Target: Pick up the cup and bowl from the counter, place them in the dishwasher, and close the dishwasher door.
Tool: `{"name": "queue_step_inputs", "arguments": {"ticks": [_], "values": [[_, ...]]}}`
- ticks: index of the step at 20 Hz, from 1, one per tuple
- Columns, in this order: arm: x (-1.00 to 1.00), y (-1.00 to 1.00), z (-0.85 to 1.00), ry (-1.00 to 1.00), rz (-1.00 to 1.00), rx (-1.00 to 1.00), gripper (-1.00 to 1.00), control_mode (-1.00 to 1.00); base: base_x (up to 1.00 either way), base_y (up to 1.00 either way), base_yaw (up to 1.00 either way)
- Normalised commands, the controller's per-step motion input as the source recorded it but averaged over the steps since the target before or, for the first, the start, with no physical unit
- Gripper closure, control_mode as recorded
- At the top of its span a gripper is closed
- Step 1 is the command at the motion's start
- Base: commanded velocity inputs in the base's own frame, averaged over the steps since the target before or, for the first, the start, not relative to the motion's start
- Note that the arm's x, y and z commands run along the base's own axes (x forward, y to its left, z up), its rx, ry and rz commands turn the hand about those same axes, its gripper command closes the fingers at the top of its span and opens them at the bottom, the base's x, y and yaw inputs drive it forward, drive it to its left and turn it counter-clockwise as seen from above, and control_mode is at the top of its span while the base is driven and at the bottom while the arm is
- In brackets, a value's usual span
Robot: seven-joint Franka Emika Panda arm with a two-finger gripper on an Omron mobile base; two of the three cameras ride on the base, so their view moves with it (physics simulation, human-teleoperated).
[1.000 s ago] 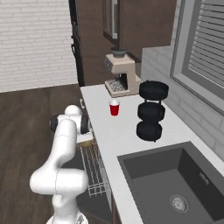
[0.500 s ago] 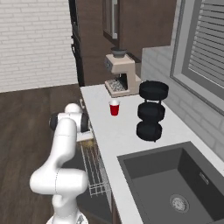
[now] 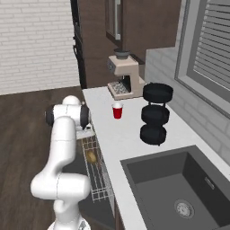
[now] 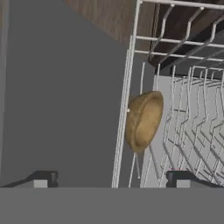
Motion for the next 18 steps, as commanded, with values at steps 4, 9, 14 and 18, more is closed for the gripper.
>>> {"name": "queue_step_inputs", "arguments": {"ticks": [4,9,14,18], "values": [[-0.73,0.06,0.94,-0.39,0.0,0.07,-1.0,-1.0,0.0,0.0,0.0],[-0.76,0.02,1.0,-0.41,0.0,0.05,-1.0,-1.0,0.0,0.0,0.0],[-0.16,0.0,1.0,-0.25,0.0,0.0,-1.0,-1.0,0.0,0.0,0.0],[0.01,0.0,1.0,-0.12,-0.03,0.0,-1.0,-1.0,0.0,0.0,0.0]]}}
